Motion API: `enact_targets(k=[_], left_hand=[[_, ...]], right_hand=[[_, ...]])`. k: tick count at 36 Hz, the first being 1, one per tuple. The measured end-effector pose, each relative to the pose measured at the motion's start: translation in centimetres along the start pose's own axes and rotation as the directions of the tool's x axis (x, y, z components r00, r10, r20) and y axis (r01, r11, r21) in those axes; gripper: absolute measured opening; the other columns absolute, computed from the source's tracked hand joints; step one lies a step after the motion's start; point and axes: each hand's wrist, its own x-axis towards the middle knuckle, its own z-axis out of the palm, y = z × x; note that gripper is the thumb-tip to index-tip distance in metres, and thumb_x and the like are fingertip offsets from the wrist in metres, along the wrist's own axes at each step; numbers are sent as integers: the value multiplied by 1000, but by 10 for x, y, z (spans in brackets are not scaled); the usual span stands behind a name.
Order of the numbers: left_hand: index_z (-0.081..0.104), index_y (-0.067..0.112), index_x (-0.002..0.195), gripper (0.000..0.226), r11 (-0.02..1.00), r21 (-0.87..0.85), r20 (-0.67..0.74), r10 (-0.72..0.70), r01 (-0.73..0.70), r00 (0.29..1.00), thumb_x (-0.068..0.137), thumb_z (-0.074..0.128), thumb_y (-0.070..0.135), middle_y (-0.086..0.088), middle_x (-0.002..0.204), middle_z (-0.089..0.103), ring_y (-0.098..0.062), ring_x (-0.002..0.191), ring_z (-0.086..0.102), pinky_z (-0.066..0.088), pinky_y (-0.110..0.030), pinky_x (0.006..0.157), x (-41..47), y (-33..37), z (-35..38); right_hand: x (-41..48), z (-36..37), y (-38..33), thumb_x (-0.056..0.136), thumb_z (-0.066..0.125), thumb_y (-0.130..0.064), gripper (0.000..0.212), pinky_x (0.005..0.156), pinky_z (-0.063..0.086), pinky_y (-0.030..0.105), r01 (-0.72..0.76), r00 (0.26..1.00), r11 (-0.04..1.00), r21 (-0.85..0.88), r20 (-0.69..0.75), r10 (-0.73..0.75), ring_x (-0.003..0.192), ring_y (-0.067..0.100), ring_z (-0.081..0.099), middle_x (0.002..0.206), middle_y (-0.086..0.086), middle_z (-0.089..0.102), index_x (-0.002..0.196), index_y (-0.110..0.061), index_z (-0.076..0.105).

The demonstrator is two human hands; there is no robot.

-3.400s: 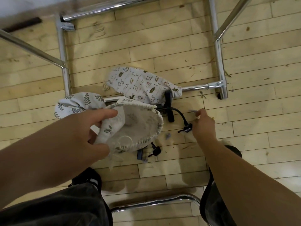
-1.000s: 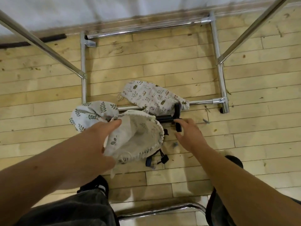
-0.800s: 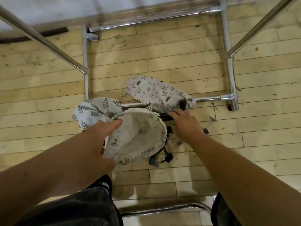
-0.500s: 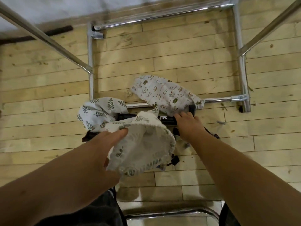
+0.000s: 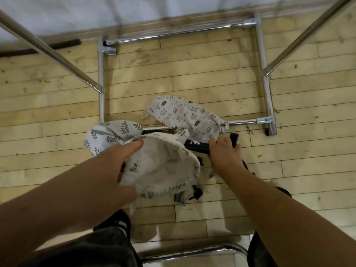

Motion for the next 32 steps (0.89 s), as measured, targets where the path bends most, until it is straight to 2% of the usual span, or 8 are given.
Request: enact_targets(k=[3, 6, 12, 15, 18, 23, 27, 32], left_hand=[[20, 52, 156, 94, 999, -42, -55, 8, -11, 998, 84, 74, 27, 30, 100, 48, 1, 73, 66, 51, -13, 55, -3, 3, -7], [26, 46, 156, 86, 997, -78, -146, 2, -13, 989, 88, 70, 18, 25, 90, 44, -4, 55, 55, 41, -14, 45, -9, 8, -15], [36, 43, 155, 78, 991, -113, -310, 36, -75, 950, 89, 67, 15, 20, 88, 52, -7, 59, 63, 35, -14, 47, -28, 15, -37], [36, 45, 154, 80, 985, -138, -344, 49, -102, 938, 87, 68, 14, 19, 91, 54, -9, 67, 61, 39, -23, 54, -39, 19, -44], [33, 48, 155, 83, 977, -159, -344, 79, -141, 935, 88, 68, 15, 6, 109, 61, -13, 73, 63, 42, -29, 58, -53, 22, -47], [30, 48, 157, 82, 946, -227, -373, 137, -233, 918, 90, 65, 15, 1, 152, 48, -11, 84, 63, 48, -29, 66, -76, 27, -55], [30, 45, 158, 83, 954, -189, -402, 140, -231, 905, 90, 66, 15, -1, 153, 48, -10, 72, 54, 40, -28, 58, -95, 26, -50], [25, 43, 160, 84, 970, -92, -386, 174, -225, 906, 91, 68, 19, -3, 161, 39, -21, 65, 66, 52, -35, 58, -107, 25, -40]], right_hand=[[-14, -8, 5, 95, 65, -24, 49, 102, 45, 52, -71, 997, 997, 36, -18, 71, 128, 27, 44, 134, 6, 49, 139, -23, 45], [-30, -21, 9, 96, 64, -25, 41, 93, 47, 47, -130, 991, 989, 65, -22, 132, 120, 26, 48, 124, 4, 55, 133, -21, 47], [-64, -49, 22, 99, 59, -24, 32, 93, 51, 49, -211, 977, 966, 148, 8, 212, 112, 24, 53, 110, 3, 59, 128, -20, 46], [-80, -65, 30, 100, 58, -26, 29, 93, 51, 51, -270, 962, 945, 184, 15, 271, 114, 25, 53, 110, 4, 59, 127, -20, 47], [-98, -79, 37, 101, 57, -27, 28, 93, 51, 50, -325, 944, 919, 222, 21, 329, 112, 26, 55, 110, 5, 59, 126, -20, 47], [-124, -95, 51, 99, 59, -24, 24, 91, 55, 50, -376, 924, 880, 292, 50, 378, 101, 26, 58, 102, 6, 61, 120, -17, 52], [-153, -100, 54, 99, 61, -27, 27, 84, 58, 45, -365, 922, 827, 427, 44, 385, 91, 27, 61, 94, 6, 59, 121, -13, 53], [-186, -106, 47, 100, 61, -27, 35, 57, 44, 29, -284, 937, 770, 572, -3, 348, 82, 23, 60, 99, 9, 61, 128, -7, 53]])
